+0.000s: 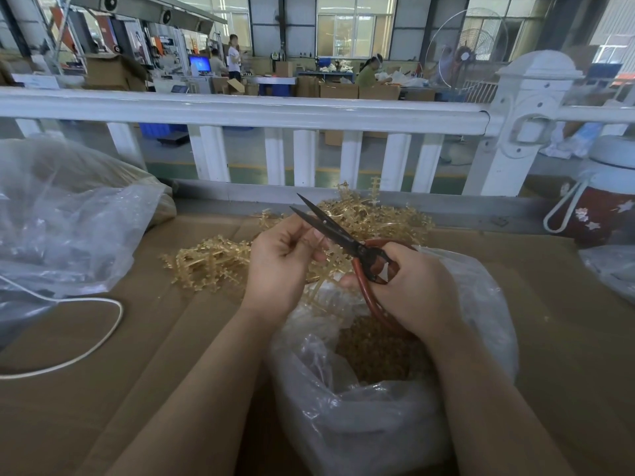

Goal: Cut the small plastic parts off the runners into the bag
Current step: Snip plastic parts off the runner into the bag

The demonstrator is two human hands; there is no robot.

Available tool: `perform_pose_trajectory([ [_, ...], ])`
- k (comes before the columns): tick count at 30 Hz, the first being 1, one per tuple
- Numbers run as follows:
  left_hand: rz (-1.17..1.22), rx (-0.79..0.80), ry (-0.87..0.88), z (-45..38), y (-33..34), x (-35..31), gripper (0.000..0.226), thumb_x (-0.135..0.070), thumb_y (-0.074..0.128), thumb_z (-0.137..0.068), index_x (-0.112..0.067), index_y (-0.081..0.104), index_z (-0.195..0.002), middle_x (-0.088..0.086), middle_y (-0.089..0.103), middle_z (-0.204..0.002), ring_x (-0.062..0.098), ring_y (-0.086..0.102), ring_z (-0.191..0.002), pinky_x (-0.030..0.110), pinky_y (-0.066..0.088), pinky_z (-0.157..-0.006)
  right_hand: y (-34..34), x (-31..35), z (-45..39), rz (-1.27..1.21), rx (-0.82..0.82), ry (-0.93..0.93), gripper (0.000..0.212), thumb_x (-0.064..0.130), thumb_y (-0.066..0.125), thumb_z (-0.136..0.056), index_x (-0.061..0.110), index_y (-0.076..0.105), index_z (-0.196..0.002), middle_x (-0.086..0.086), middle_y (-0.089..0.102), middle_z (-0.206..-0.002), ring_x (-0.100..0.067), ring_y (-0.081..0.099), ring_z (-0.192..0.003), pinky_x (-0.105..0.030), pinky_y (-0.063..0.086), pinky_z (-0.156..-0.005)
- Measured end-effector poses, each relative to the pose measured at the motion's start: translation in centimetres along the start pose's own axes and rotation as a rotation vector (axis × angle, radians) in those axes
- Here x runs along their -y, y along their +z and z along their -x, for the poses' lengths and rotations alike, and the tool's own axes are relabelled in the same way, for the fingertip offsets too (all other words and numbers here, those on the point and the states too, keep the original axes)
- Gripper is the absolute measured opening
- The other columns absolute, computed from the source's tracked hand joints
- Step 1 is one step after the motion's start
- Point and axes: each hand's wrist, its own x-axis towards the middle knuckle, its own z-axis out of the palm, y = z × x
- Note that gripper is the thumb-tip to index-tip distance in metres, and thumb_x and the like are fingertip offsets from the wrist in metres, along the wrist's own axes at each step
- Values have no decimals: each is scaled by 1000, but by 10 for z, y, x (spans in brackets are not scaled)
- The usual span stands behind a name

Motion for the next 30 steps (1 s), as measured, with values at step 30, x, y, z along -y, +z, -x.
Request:
perform_pose_trajectory([
  [30,173,82,-94,-1,6,-5,11,-1,59,-96,-4,70,-97,-2,69,-67,5,60,-58,18,50,-59,-6,8,-7,-619,183,238,13,30,87,-75,26,75,-79,13,74,-73,-2,69,-64,-10,49,-55],
])
